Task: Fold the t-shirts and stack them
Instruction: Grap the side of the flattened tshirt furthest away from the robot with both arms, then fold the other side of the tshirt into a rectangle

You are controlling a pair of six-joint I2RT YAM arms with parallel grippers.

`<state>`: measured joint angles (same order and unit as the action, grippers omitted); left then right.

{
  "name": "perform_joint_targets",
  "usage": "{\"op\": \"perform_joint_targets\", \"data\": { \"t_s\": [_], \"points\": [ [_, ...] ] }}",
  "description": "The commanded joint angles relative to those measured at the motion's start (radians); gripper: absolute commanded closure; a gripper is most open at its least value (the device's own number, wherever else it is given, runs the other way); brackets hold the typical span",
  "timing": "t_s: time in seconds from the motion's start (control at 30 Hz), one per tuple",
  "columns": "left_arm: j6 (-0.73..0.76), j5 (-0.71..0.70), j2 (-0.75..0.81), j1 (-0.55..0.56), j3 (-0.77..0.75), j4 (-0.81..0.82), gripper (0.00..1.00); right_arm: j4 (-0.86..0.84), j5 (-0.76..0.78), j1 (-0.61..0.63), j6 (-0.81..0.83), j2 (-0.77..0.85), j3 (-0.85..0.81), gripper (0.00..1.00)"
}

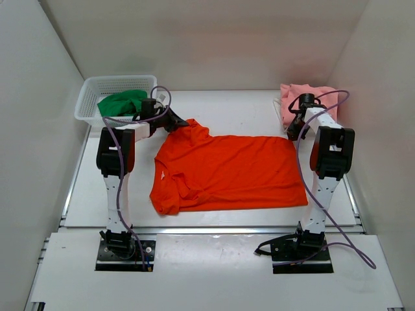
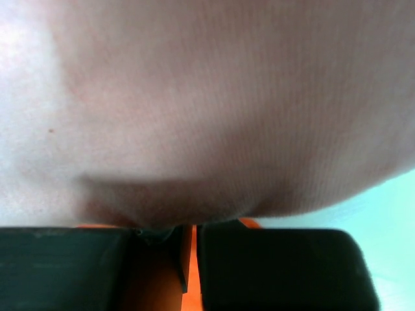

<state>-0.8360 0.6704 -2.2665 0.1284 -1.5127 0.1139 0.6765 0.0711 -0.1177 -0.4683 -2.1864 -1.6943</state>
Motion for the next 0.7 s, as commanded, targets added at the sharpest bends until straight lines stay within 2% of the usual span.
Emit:
{"op": "perform_joint_targets", "data": {
  "t_s": [0.0,0.3,0.4,0.5,0.67],
  "points": [
    [0.018,0.018,0.107,0.0,0.002,0.02,1.0,-0.002,0.009,0.012,0.028,0.057,0.019,1.0],
    [0.133,0.02,0.211,-0.01,-0.023,-0.144,1.0,-0.022,0.013,0.007,0.125,0.132,0.008,1.0],
    [0.19,0.021,0.249,-0.006,-0.015,-0.22,1.0,-0.052,-0.007,-0.002,0.143,0.192,0.077,1.0],
    [0.235,0.012,0.31,-0.01,0.064,-0.256,1.0,-0.081,-0.037,-0.011,0.154,0.264,0.169,1.0],
    [0.267,-0.014,0.453,-0.024,0.293,-0.244,1.0,-0.106,-0.054,-0.017,0.155,0.394,0.341,1.0]
  ]
}}
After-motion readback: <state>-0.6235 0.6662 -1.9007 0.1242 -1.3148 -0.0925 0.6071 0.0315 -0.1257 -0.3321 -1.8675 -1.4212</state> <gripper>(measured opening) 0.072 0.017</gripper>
